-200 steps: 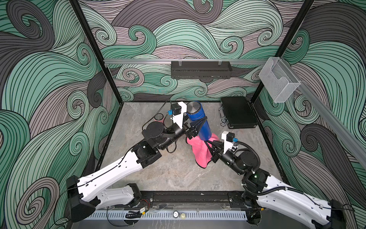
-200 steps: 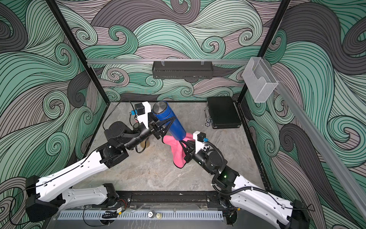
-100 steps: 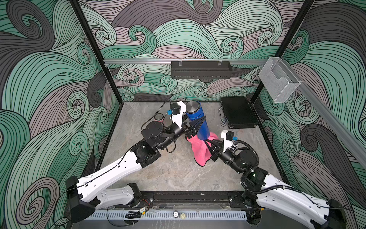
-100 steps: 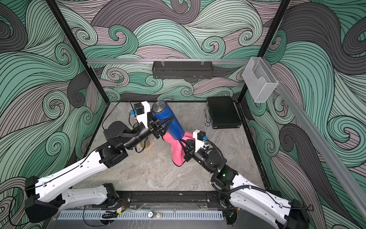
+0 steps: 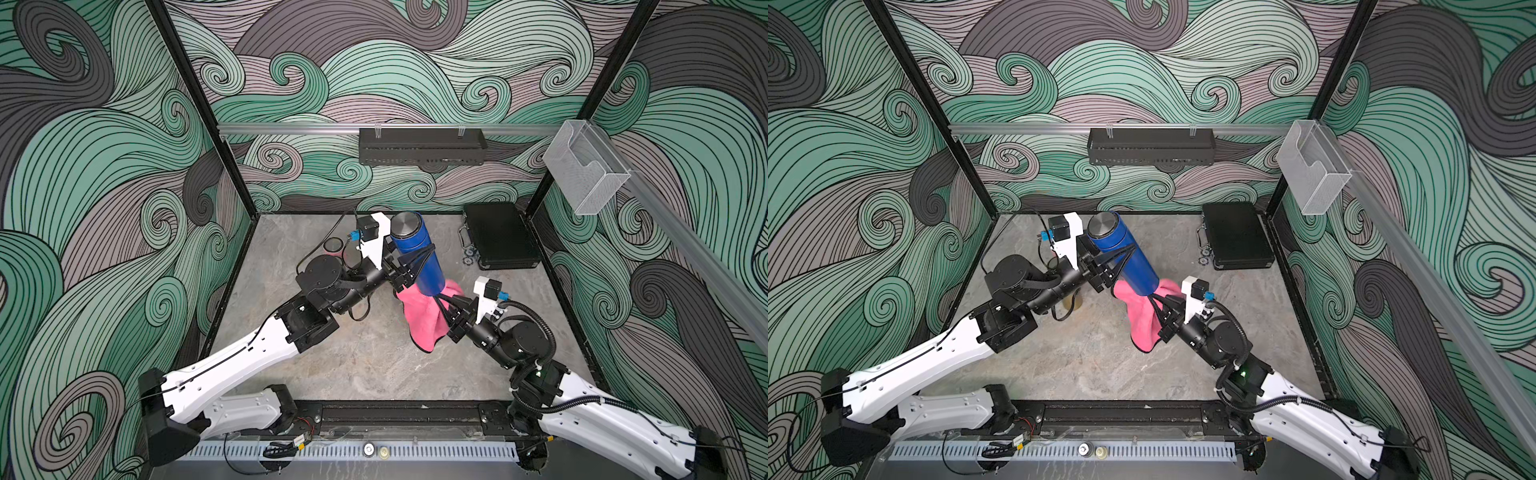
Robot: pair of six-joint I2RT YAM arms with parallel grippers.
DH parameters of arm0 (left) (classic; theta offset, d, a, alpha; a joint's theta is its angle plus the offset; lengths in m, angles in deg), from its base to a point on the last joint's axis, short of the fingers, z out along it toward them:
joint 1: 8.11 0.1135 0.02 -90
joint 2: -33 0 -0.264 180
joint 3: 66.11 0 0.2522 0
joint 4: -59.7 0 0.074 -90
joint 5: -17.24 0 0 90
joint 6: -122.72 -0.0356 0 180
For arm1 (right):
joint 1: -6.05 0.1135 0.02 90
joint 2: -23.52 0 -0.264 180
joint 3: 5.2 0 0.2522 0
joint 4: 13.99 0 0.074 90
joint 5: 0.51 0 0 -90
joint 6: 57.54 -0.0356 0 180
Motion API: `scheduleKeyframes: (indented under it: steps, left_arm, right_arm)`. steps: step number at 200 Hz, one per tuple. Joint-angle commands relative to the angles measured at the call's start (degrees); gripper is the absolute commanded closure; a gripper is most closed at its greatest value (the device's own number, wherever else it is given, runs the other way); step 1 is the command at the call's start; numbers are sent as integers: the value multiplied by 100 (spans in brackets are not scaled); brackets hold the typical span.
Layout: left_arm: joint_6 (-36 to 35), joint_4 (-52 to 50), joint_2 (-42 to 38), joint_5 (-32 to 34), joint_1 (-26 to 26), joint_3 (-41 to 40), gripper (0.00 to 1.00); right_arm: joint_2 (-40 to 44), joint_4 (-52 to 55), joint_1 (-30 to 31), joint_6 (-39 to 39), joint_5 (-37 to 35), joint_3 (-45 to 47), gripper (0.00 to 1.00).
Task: Wipe the surface of the thermos
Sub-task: Wipe the dirt from the surface of the thermos.
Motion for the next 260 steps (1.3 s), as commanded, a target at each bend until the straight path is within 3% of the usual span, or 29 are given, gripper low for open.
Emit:
scheduleKeyframes:
  steps: [1, 38, 76, 170, 195, 223, 260]
  left_arm:
    - [38, 241, -36, -27, -16, 20, 100]
    - [166, 256, -21, -179, -16, 69, 100]
    - [140, 263, 14, -160, -16, 98, 100]
    - [39, 177, 26, 32, 4, 63, 100]
    - [129, 210, 16, -78, 9, 46, 100]
    - [149, 182, 6, -155, 10, 71, 100]
    - [-11, 110, 24, 3, 10, 98, 100]
  right_arm:
    - [-94, -272, -138, -140, -155, -38, 100]
    - [-658, -823, -87, -269, 455, -246, 100]
    - [-1029, -1250, 218, -162, 580, -340, 100]
    - [24, -570, 175, -114, -248, 95, 100]
    - [-336, -498, 81, -46, -362, -143, 100]
    - [-1082, -723, 101, -15, 153, -515, 100]
    - [-1521, -1156, 661, 310, 283, -607, 100]
